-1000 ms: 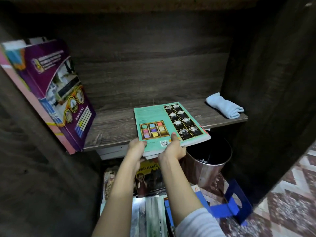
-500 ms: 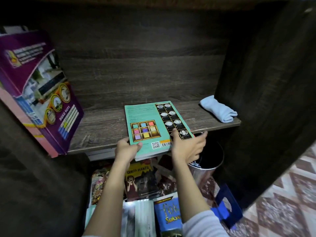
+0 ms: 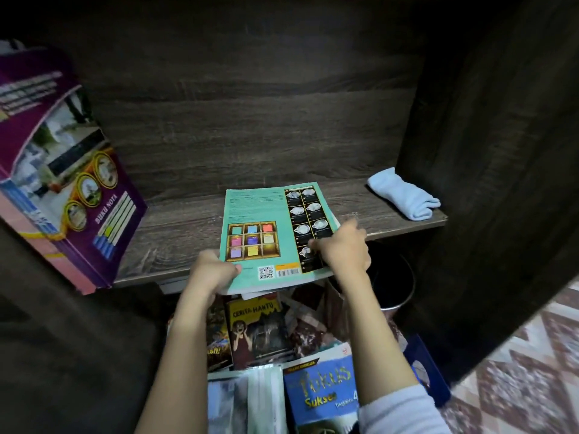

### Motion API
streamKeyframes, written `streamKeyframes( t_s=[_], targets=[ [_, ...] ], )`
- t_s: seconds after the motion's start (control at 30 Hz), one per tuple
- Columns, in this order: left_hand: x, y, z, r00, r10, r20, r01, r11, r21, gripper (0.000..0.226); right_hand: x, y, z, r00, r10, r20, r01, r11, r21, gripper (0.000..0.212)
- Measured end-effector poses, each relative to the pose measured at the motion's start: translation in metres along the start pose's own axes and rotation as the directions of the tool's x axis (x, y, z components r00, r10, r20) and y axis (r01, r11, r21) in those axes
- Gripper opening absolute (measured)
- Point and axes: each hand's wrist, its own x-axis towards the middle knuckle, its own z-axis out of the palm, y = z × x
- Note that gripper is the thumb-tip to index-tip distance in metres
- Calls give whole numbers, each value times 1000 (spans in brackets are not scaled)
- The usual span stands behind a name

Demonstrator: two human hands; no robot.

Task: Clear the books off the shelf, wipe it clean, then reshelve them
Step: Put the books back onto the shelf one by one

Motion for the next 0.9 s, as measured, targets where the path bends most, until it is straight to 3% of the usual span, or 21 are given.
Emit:
streamKeyframes(
  t_s=[0.07, 0.13, 0.27, 0.47, 0.67, 0.8, 0.9],
  targets=[
    [-2, 0, -8, 1000, -4, 14, 5, 1000, -28, 34, 6, 2, -2, 981, 59, 186, -113, 949, 295, 52],
    [-4, -1, -11, 1000, -5, 25, 6, 999, -53, 36, 5, 2, -1, 939, 28, 343, -222, 811, 541, 37],
    [-7, -1, -12, 1000, -17, 15, 19, 993, -118, 37, 0, -7, 2, 892, -65, 446, -242, 766, 596, 39],
    [-5, -2, -13, 1000, 5, 19, -2, 989, -146, 37, -2, -10, 0, 917, -164, 363, -182, 640, 747, 38],
    [-2, -8, -35, 995, -14, 101, 30, 987, -157, 37, -22, -29, -2, 931, -313, 190, 44, 610, 791, 40],
    [-6, 3, -55, 980, 95, -176, -112, 990, -84, 50, -47, -50, 2, 896, -439, 76, 245, 628, 739, 52],
    [-18, 31, -74, 933, 246, -262, -306, 926, -221, 50, -75, -64, 12, 847, -531, 15, 380, 627, 680, 62]
  ],
)
